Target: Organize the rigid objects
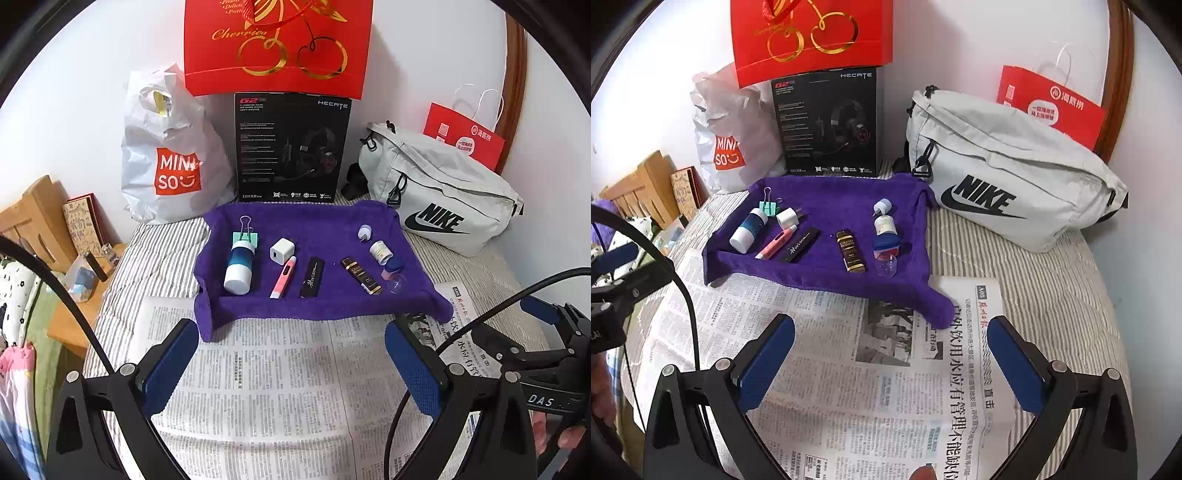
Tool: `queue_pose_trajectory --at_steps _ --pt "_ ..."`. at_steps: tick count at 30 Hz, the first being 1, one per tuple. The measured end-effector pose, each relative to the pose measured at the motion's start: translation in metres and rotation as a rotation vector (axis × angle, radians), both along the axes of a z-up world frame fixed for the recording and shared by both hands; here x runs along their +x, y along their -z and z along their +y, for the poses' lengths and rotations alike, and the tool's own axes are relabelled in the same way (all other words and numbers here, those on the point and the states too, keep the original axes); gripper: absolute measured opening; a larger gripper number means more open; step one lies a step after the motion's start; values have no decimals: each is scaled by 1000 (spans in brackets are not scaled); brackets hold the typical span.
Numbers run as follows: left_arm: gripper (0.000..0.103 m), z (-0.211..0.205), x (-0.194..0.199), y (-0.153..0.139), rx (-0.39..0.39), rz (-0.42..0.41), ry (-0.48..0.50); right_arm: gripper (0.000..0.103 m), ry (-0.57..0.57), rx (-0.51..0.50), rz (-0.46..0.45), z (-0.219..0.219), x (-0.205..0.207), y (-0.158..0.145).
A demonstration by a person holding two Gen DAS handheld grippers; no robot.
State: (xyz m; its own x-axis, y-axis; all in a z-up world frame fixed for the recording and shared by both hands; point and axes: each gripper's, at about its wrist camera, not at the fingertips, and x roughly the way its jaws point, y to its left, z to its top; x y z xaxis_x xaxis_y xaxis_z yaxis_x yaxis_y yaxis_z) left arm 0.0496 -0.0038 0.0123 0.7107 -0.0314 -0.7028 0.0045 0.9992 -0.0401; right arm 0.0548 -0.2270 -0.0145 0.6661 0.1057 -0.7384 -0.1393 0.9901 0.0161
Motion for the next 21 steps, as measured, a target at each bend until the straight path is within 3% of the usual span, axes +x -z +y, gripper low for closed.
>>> queue_pose_trajectory --at_steps 21 --pt "102 -7 -2 1 41 13 16 103 26 16 8 -3 -2 4"
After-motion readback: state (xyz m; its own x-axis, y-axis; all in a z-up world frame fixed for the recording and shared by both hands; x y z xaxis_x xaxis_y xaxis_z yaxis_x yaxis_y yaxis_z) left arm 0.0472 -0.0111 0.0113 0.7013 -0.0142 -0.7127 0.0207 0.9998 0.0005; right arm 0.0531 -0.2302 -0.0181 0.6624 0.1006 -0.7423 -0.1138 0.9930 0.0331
